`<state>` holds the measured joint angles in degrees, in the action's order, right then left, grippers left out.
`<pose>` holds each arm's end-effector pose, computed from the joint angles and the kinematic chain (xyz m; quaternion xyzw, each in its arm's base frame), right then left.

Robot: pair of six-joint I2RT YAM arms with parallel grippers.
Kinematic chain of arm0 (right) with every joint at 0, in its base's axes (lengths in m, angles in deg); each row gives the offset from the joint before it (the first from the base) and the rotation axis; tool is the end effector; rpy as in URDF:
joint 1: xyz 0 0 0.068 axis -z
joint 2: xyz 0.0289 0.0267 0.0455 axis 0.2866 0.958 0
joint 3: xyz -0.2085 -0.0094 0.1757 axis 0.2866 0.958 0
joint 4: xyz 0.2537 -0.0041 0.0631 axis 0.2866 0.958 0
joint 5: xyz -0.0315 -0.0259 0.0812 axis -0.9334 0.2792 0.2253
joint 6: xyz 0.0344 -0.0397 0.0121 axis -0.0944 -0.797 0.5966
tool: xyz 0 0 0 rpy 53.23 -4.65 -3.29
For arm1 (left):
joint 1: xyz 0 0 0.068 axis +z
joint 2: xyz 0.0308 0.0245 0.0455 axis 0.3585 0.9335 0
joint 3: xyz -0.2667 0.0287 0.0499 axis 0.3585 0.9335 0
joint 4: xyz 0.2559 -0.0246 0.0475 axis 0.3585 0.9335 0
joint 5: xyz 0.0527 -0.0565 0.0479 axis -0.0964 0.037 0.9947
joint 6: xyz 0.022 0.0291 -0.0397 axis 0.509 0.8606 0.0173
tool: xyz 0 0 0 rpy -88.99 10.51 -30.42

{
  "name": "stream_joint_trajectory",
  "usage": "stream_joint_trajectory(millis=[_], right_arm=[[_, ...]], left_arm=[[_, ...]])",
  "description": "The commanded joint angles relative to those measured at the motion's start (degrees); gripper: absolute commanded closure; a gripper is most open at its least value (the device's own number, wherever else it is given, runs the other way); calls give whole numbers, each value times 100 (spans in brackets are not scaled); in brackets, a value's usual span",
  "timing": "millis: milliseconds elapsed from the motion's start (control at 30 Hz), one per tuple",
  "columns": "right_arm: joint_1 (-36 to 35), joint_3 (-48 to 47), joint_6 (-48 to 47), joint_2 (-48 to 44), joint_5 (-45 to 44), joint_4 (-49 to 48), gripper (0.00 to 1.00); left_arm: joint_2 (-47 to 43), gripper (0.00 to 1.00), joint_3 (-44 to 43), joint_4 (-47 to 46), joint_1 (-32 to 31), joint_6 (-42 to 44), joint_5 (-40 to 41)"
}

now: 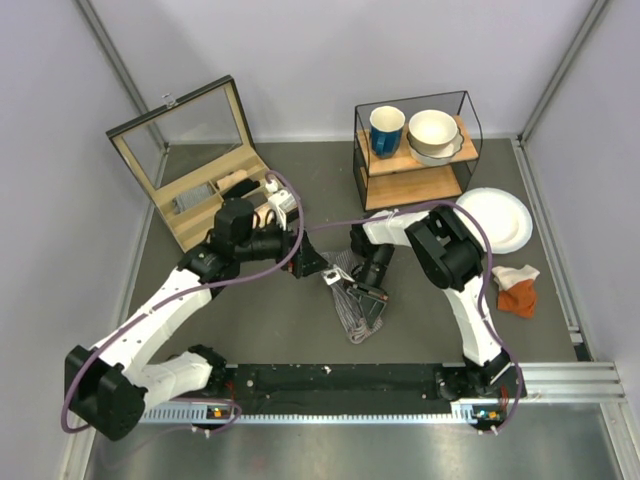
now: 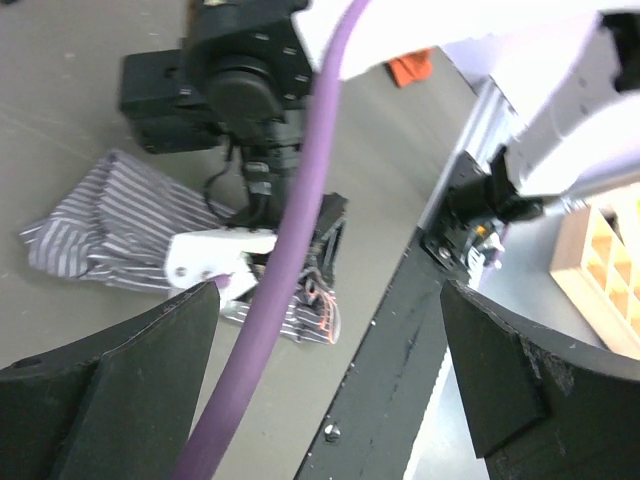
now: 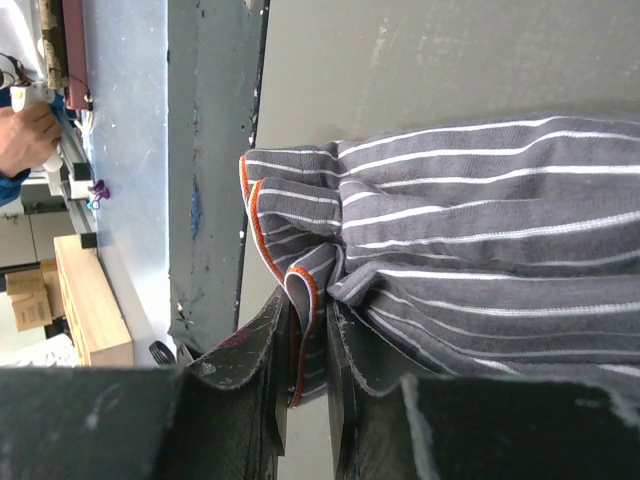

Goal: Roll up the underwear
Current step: Roll the underwear to the center of the board.

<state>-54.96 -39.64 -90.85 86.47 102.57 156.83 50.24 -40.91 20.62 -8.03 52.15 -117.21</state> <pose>0.2487 0.2314 0.1085 0.6113 -0.6183 -0.4643 0.1688 0.1979 -0.1343 0.3097 0.2241 0.7827 -0.4603 0.3539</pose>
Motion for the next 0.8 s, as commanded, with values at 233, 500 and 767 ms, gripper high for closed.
stream_joint_trajectory(millis=[233, 500, 767], right_arm=[[25, 54, -226, 161, -480, 424, 91], [25, 54, -218, 170, -506, 406, 91], [16, 81, -244, 109, -524, 415, 91]], left_arm=[[-471, 7, 118, 1026, -41, 1796, -2438], [-981, 8, 496, 1000, -58, 2106, -3099], [-552, 6, 312, 1527, -49, 2694, -2519]])
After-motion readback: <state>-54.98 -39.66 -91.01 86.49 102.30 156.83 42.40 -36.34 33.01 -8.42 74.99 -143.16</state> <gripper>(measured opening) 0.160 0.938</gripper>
